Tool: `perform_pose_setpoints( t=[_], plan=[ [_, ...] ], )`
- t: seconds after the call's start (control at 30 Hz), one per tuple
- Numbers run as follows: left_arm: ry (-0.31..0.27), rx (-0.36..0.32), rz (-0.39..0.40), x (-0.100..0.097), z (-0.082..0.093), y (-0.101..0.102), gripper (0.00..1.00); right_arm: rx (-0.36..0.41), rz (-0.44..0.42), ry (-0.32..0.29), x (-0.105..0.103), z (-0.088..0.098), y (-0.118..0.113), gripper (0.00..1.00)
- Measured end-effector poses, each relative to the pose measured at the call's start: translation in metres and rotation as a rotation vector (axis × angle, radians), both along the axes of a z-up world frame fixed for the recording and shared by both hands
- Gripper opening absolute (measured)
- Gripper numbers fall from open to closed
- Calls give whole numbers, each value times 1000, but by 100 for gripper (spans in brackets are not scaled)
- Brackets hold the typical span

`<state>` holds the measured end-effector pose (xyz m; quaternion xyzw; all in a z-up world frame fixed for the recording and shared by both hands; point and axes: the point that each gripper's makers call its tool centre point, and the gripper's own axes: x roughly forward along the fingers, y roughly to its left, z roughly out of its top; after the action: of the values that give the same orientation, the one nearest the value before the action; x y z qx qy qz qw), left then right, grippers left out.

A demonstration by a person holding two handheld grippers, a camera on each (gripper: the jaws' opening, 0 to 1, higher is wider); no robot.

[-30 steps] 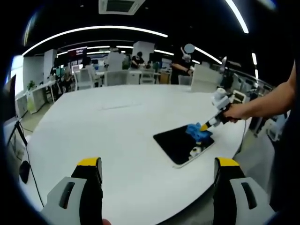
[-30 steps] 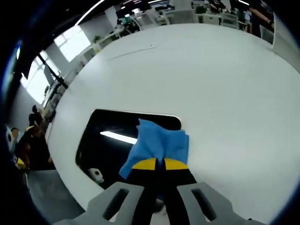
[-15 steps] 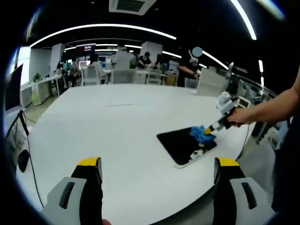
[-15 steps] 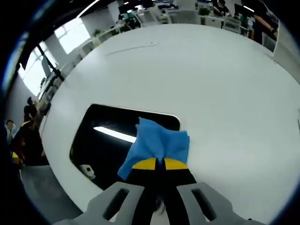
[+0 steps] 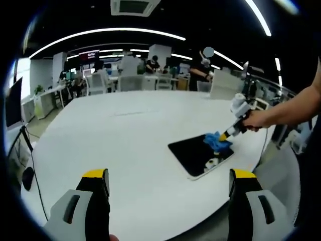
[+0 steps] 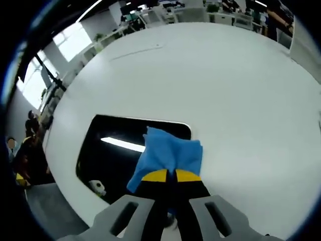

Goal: Wipe the mirror surface with the cleaning cloth until all visible marks leave the cleaned area.

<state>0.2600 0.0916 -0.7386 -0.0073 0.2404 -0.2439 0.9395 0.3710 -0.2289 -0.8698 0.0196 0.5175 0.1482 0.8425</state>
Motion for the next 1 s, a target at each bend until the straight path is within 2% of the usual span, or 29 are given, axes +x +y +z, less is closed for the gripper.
perform_pose_setpoints(
  t=[0.2,0.3,0.53,1.0],
  plan=[
    [4,-13,-3,1,6,0,99,-38,3,-4,-4,0,0,0],
    [-7,-9,-24,0,12,-3,99,-30,-16,1,-5,0,-1,0],
    [5,-11,-40,0,9,-4,99,-42,-15,-2,-12,0,-1,0],
    [-9,-7,-84,4,11,-10,99,-36,-27,-4,-27,0,0,0]
  ],
)
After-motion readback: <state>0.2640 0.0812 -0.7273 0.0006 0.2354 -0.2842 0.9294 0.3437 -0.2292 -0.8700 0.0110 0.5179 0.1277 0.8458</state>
